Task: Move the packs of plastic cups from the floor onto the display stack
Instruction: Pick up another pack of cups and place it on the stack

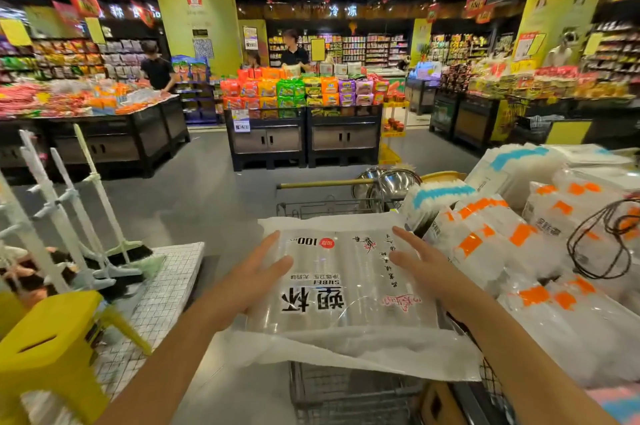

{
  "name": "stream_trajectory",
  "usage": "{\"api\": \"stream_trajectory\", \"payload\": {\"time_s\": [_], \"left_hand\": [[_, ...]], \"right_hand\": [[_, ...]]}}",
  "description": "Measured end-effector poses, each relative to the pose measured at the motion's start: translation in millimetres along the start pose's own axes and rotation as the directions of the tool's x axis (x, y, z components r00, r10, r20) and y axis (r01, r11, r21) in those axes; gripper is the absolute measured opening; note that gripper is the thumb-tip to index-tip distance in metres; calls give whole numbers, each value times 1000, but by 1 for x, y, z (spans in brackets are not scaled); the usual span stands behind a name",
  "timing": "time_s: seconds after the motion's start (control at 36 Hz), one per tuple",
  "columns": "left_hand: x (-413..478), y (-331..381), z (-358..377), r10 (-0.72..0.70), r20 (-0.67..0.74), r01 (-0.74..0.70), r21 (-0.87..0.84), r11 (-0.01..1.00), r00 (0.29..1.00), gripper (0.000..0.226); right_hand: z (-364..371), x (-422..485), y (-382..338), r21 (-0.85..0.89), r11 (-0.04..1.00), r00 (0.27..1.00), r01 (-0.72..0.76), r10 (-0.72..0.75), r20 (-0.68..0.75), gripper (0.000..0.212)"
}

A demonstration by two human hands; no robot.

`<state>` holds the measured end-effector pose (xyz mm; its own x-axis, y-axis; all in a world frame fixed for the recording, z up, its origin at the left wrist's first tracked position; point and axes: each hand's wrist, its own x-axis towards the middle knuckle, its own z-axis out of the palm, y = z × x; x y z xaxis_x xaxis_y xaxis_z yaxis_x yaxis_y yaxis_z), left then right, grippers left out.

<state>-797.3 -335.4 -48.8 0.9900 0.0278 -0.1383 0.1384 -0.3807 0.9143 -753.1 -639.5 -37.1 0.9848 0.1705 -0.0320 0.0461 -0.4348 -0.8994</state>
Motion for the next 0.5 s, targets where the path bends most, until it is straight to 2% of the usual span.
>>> {"api": "stream_trajectory", "payload": {"time_s": [0.28,0.5], "left_hand": [[86,-2,36,-9,-10,9,29,1000,1000,66],[144,-32,66,-53,-25,54,18,998,998,67]], "right_hand": [[-24,93,48,21,1000,999,-15,15,30,54],[-24,166,103,-47,999,994,15,-10,109,58]]}}
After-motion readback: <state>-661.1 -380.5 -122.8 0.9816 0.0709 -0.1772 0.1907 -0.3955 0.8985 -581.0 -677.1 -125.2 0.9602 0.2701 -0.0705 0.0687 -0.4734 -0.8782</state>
